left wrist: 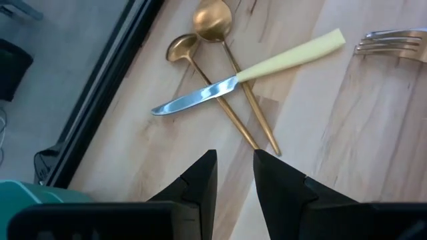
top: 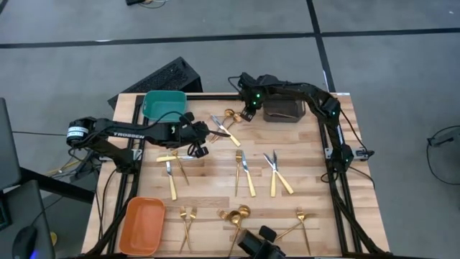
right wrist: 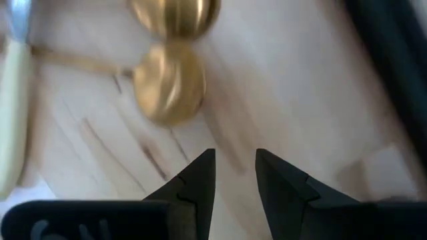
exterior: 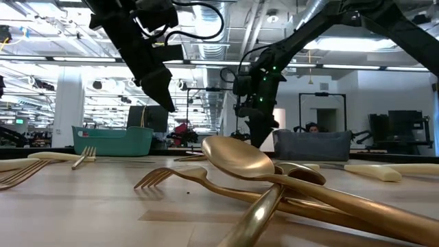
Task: Sort silverware by color (type)
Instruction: Put the spoon into the green bin
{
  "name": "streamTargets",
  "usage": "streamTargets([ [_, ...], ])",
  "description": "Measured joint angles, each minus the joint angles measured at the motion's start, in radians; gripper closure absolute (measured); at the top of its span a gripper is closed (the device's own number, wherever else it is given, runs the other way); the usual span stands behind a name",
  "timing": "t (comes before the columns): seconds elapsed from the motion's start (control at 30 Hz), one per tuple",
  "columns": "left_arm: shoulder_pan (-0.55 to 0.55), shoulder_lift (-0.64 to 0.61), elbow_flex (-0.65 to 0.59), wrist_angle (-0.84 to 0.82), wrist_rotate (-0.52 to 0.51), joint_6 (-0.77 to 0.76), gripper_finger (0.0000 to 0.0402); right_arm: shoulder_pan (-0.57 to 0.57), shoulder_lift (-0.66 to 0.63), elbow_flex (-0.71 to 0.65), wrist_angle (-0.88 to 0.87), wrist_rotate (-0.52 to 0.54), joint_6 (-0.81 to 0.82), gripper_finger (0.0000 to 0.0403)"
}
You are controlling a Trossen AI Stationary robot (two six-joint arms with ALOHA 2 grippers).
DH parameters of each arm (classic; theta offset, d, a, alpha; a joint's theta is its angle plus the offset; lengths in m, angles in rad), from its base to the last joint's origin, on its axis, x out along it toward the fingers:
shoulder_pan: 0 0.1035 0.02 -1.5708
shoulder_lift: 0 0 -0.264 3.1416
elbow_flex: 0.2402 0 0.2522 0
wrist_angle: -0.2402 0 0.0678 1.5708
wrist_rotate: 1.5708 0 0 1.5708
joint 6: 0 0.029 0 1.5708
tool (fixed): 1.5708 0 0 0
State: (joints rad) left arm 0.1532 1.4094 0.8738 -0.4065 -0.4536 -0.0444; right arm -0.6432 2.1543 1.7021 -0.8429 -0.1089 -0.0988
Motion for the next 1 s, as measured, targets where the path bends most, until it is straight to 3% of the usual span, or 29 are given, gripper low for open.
streamTargets([
  [0.13,0.0,0.0,0.0,-0.001,-0.001,0.002,0.0315,-0.005,-0.001,0.0,0.095,-0.01,0.0,0.0253],
  [0.43,0.001,0.0,0.0,-0.006,-0.004,0.002,0.0315,0.031,0.01,0.0,0.182,-0.05,0.035,0.0159],
  [0.77,0.001,0.0,0.0,-0.006,-0.003,-0.018,0.0315,0.018,0.011,-0.037,0.17,-0.023,0.072,0.0196],
  [1.0,0.001,0.0,0.0,-0.005,0.004,-0.022,0.0315,0.023,0.01,-0.038,0.174,-0.026,0.067,0.02],
])
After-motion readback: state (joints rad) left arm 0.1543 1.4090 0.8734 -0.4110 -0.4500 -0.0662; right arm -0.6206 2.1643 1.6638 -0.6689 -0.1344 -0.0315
